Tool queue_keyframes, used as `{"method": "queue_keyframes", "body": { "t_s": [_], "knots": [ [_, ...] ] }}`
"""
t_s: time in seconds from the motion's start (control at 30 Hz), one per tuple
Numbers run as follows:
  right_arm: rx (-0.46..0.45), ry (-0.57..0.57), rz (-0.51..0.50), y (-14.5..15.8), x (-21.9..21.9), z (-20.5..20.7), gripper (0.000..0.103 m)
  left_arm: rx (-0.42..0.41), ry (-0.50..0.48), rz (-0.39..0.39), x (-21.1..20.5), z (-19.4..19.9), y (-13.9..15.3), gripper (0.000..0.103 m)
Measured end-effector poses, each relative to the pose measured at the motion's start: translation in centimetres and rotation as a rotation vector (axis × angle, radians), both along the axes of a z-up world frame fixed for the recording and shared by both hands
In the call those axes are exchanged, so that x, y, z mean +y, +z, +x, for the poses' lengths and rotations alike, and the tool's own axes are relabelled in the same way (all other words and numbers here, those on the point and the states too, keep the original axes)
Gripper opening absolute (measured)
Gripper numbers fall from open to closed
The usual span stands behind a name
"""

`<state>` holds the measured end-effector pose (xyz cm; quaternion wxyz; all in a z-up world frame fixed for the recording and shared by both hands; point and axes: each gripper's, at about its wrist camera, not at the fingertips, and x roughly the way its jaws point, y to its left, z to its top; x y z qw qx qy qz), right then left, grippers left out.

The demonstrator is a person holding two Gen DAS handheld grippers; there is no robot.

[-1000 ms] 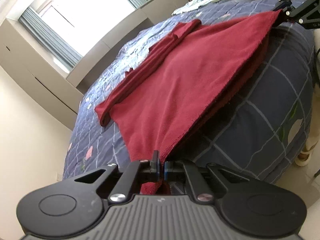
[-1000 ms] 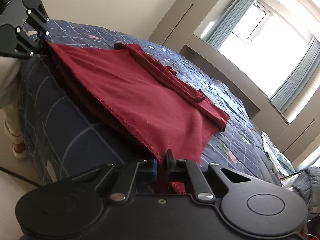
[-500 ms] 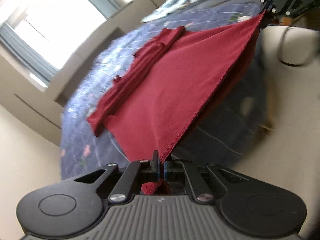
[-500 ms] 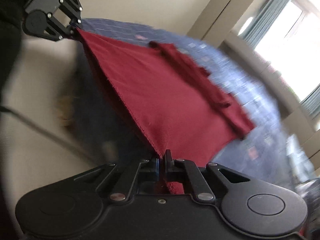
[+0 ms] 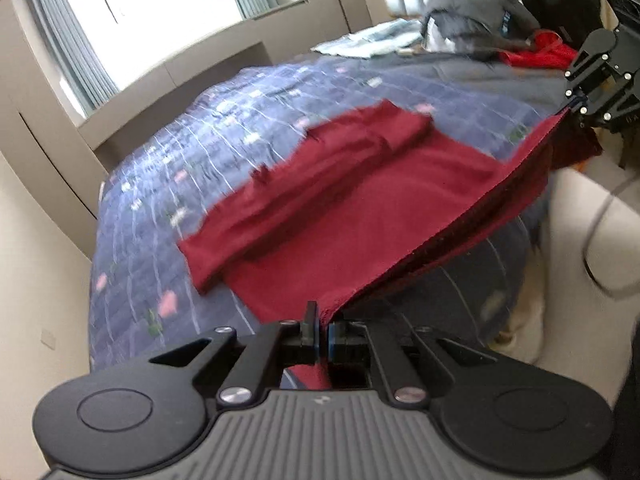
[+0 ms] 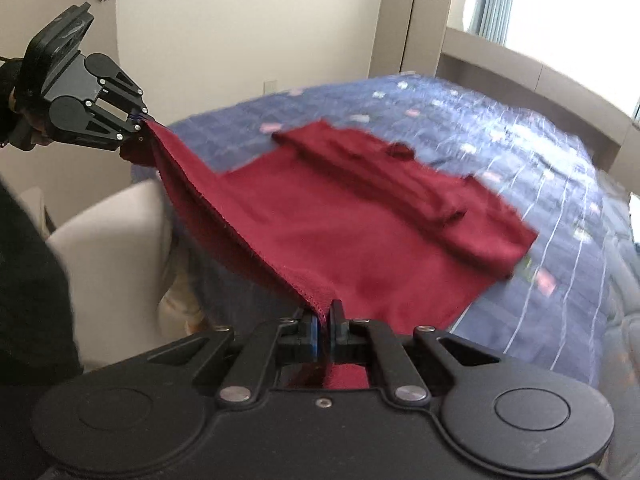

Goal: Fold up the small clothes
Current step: 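Lift the hem with both grippers and carry it over toward the collar, then lower the hem onto the sweater body and open both grippers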

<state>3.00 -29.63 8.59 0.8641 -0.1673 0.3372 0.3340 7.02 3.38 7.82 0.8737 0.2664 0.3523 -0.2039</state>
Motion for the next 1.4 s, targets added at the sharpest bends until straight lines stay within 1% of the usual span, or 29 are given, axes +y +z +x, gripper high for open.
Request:
{"method": "queue_keyframes", "body": {
  "t_s": [0.1,0.2,0.27,0.37,0.43,0.53,0.7,0.83,1.0,1.03,1.1,1.13,1.17,1.2,1.23,1.27,1.33,1.4],
  "knots": [
    [-0.045,-0.018,-0.003,2.0,-0.1,3.6,0.005,-0.006,0.046,-0.024,-0.2,4.2,2.3,0.004],
    [-0.09,-0.043,-0.016,3.7,0.0,8.0,0.006,-0.016,0.076,-0.037,-0.4,8.9,3.8,0.004],
    [-0.103,-0.064,-0.022,4.3,0.0,11.3,0.006,-0.009,0.093,-0.041,-0.7,12.5,4.2,0.004],
    [-0.121,-0.079,-0.049,4.5,0.5,16.2,0.007,0.018,0.119,-0.053,-0.8,17.3,4.0,0.004],
    [-0.116,-0.086,-0.056,4.0,0.9,19.7,0.007,0.045,0.136,-0.055,-0.9,20.6,3.0,0.004],
    [-0.088,-0.104,-0.053,2.8,1.0,24.5,0.008,0.101,0.157,-0.043,-0.9,25.2,0.7,0.005],
    [-0.014,-0.13,-0.053,-0.9,1.5,31.3,0.008,0.199,0.192,-0.07,0.0,32.1,-3.4,0.005],
    [0.036,-0.14,-0.06,-3.7,1.6,35.9,0.008,0.266,0.199,-0.083,0.6,36.7,-6.6,0.007],
    [0.097,-0.161,-0.046,-7.0,1.3,40.1,0.008,0.339,0.208,-0.124,1.3,40.5,-9.4,0.008],
    [0.107,-0.161,-0.047,-7.6,1.3,40.8,0.008,0.353,0.21,-0.133,1.5,41.0,-9.9,0.01],
    [0.122,-0.162,-0.047,-8.5,1.4,41.5,0.008,0.374,0.211,-0.142,1.9,41.8,-10.4,0.019],
    [0.13,-0.162,-0.045,-8.9,1.3,41.8,0.009,0.377,0.211,-0.143,2.3,42.0,-10.5,0.03],
    [0.137,-0.164,-0.046,-9.3,1.3,42.1,0.01,0.379,0.206,-0.143,2.5,42.3,-10.6,0.044],
    [0.139,-0.168,-0.051,-9.7,1.3,42.3,0.012,0.374,0.205,-0.143,3.0,42.5,-10.7,0.052],
    [0.141,-0.174,-0.054,-10.0,1.3,42.5,0.018,0.374,0.205,-0.147,3.4,42.7,-10.6,0.068],
    [0.144,-0.184,-0.054,-10.3,1.1,42.7,0.022,0.379,0.207,-0.162,4.0,42.9,-10.4,0.079],
    [0.158,-0.204,-0.036,-10.7,0.6,43.1,0.025,0.39,0.218,-0.207,5.3,43.4,-10.0,0.087],
    [0.168,-0.222,-0.014,-11.0,0.2,43.4,0.025,0.399,0.227,-0.262,6.6,43.6,-9.5,0.091]
  ]
}}
